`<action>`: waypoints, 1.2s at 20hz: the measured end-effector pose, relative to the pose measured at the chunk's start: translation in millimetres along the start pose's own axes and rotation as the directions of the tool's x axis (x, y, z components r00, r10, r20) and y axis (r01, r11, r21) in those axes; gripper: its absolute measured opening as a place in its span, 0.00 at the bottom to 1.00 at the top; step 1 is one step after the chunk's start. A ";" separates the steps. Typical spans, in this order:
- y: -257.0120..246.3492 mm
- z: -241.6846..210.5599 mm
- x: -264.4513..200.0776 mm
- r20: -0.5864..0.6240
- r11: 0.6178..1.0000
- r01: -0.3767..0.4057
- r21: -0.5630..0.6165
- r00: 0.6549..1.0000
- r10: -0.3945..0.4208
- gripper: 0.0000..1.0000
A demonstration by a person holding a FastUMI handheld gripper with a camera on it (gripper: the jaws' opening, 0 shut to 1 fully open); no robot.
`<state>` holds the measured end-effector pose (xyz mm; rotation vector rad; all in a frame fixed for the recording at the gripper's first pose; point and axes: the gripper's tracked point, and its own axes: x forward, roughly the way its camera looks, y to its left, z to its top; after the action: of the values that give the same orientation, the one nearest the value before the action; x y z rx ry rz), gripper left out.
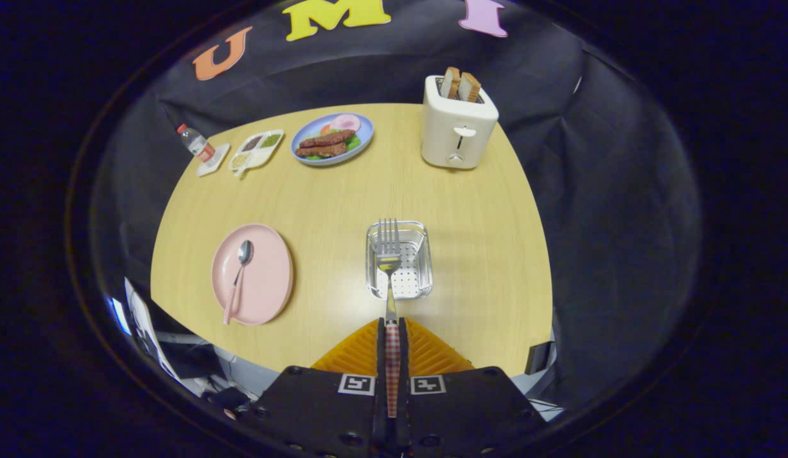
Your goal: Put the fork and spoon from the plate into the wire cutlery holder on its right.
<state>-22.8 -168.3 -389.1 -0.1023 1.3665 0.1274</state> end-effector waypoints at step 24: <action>0.3 31.4 65.9 -0.545 0.993 -0.092 -0.080 0.838 0.034 0.09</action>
<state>20.6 -161.3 -447.3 -0.1909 1.9370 0.2382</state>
